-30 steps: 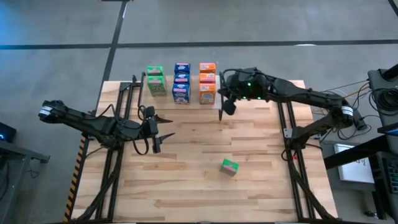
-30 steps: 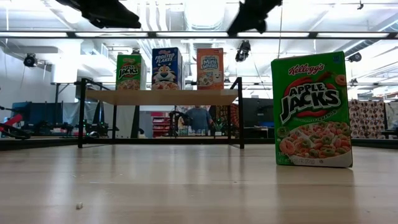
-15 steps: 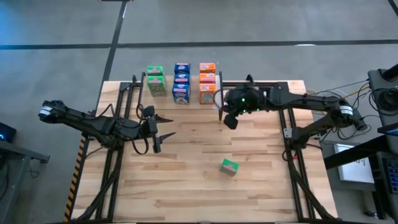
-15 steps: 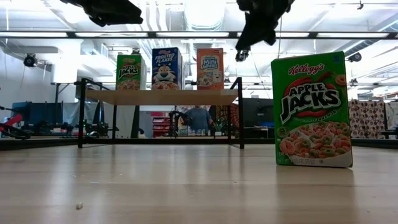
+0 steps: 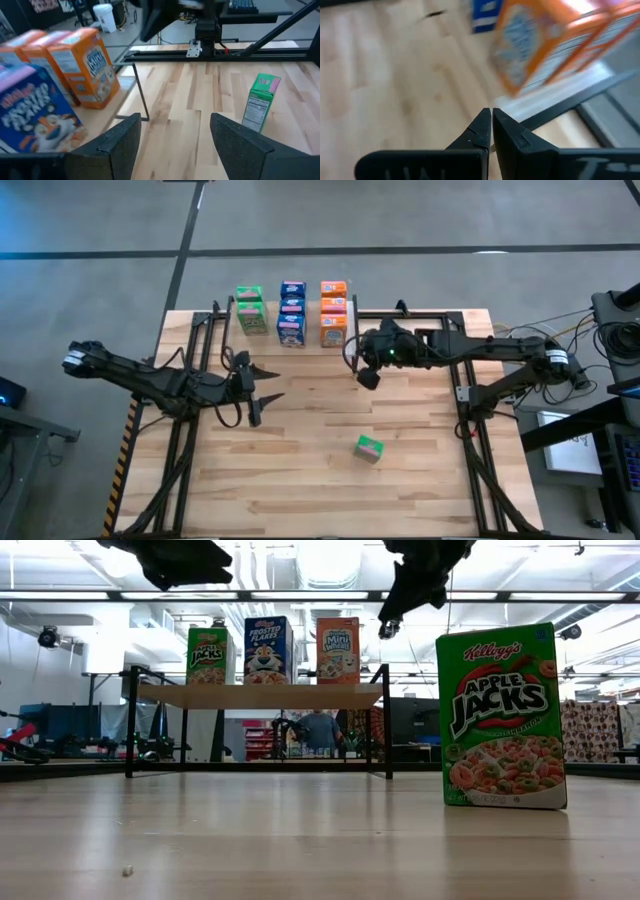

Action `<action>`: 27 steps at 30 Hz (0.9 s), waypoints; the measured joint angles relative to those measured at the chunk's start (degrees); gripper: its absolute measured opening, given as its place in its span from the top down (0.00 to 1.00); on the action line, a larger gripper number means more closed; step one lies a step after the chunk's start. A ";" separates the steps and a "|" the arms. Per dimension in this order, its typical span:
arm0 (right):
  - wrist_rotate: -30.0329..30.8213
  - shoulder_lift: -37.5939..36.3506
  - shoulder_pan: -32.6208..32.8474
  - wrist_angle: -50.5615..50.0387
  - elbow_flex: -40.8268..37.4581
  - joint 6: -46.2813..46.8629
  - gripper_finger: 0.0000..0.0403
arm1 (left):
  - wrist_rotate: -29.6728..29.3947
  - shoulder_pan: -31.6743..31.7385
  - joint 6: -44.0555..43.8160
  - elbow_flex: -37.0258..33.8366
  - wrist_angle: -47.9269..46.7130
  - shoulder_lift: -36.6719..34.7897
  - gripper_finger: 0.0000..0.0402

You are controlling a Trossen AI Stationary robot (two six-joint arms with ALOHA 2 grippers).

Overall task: Stack cereal on shelf
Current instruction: Put the green cereal box on the shelf aligned with the other green cereal boxes

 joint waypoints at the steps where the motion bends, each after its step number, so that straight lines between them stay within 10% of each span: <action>1: -1.30 -0.18 0.61 -0.73 -0.03 0.01 0.98 | 0.00 -0.08 -0.98 0.00 0.28 0.76 0.45; 12: -7.39 -2.18 15.46 -12.21 -3.35 6.55 0.98 | 5.57 -1.77 -2.02 -0.11 15.18 14.95 0.45; 27: -13.27 -12.92 33.68 -4.38 -26.73 28.00 0.98 | 9.42 -5.22 -1.72 7.48 25.66 29.13 0.45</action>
